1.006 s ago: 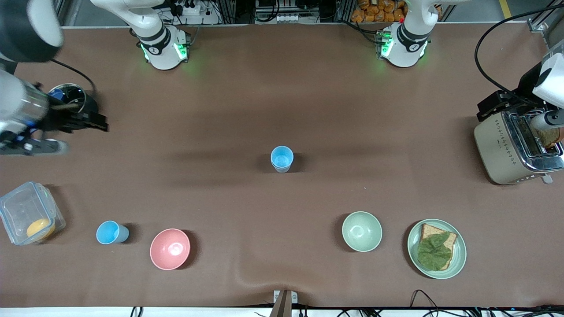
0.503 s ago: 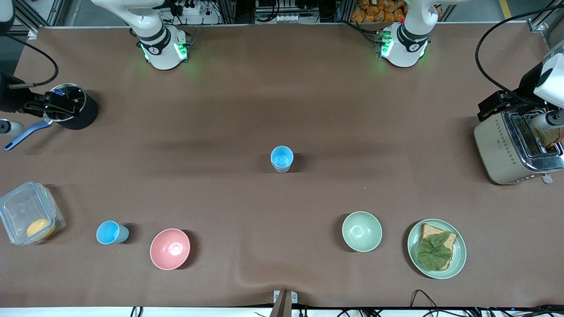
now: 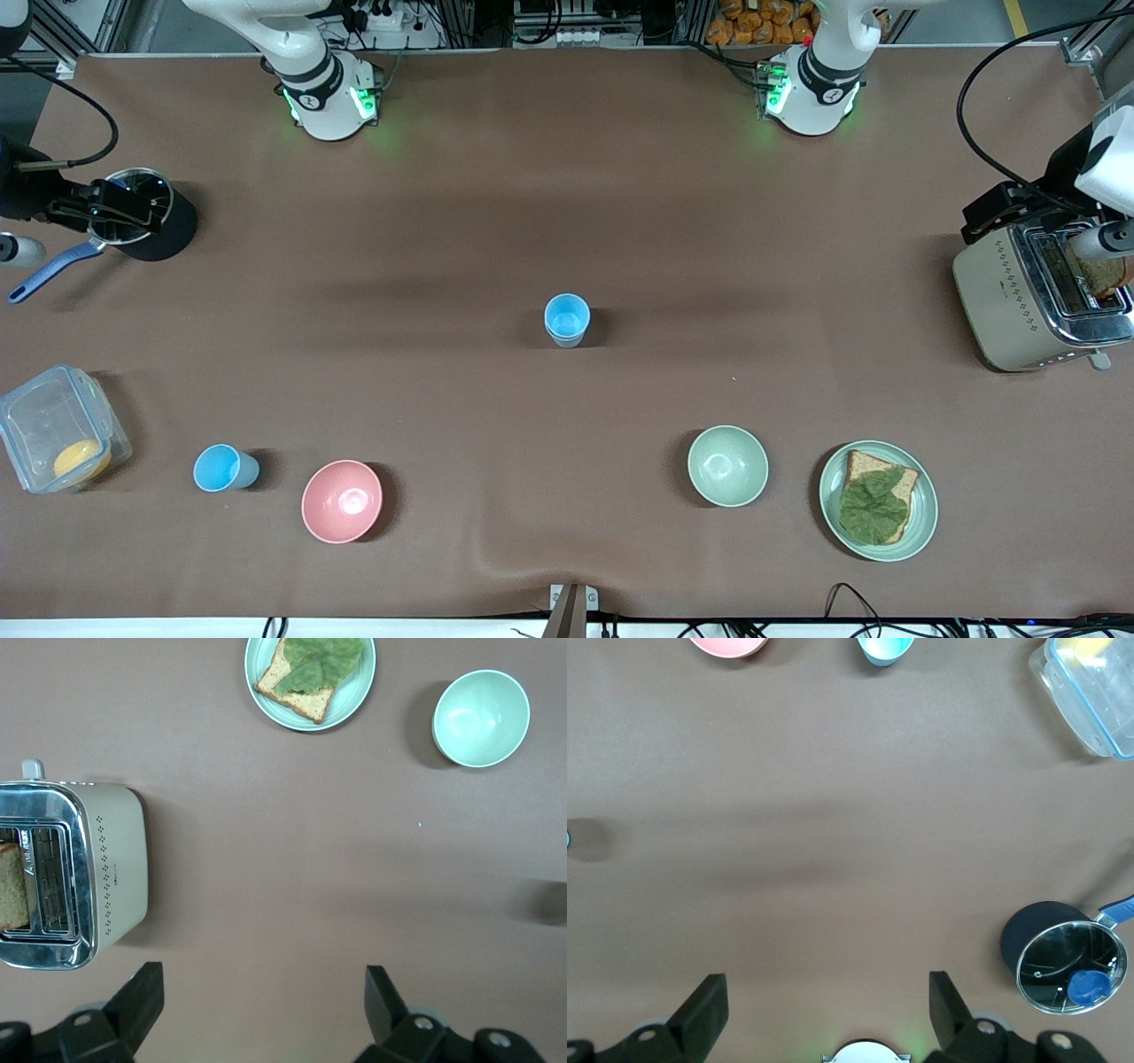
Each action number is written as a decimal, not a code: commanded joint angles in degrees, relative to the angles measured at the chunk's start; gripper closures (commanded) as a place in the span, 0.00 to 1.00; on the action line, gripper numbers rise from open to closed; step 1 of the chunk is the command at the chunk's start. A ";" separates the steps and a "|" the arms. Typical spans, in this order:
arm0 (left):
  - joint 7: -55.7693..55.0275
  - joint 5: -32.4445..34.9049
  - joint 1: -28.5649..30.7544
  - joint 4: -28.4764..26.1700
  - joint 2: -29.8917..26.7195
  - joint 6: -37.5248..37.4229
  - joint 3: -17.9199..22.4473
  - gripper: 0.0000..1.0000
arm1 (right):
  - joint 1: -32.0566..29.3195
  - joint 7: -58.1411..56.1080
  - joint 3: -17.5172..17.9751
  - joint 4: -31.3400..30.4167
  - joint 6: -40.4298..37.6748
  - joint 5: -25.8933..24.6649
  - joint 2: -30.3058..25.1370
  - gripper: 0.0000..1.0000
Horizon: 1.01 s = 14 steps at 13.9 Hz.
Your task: Stack blue cups with both arms
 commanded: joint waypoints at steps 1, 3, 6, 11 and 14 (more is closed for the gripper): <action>3.05 0.15 0.11 0.77 -0.26 -0.96 0.15 0.00 | -1.07 1.12 1.74 -0.79 0.13 0.07 -1.34 0.00; 3.41 0.33 0.37 0.86 -0.26 -1.14 0.23 0.00 | -1.16 1.04 1.65 -0.79 0.04 0.07 -1.34 0.00; 3.41 0.33 0.46 2.35 -0.17 -2.01 0.15 0.00 | -1.07 0.60 1.83 -0.79 1.17 -1.07 -3.09 0.00; 3.33 -0.46 0.46 3.05 0.01 -3.33 0.50 0.00 | -0.98 0.16 1.74 -1.05 1.71 -1.08 -3.28 0.00; 3.24 -0.46 0.37 3.23 0.01 -3.33 0.50 0.00 | -0.98 0.16 1.74 -1.05 1.44 -1.08 -3.37 0.00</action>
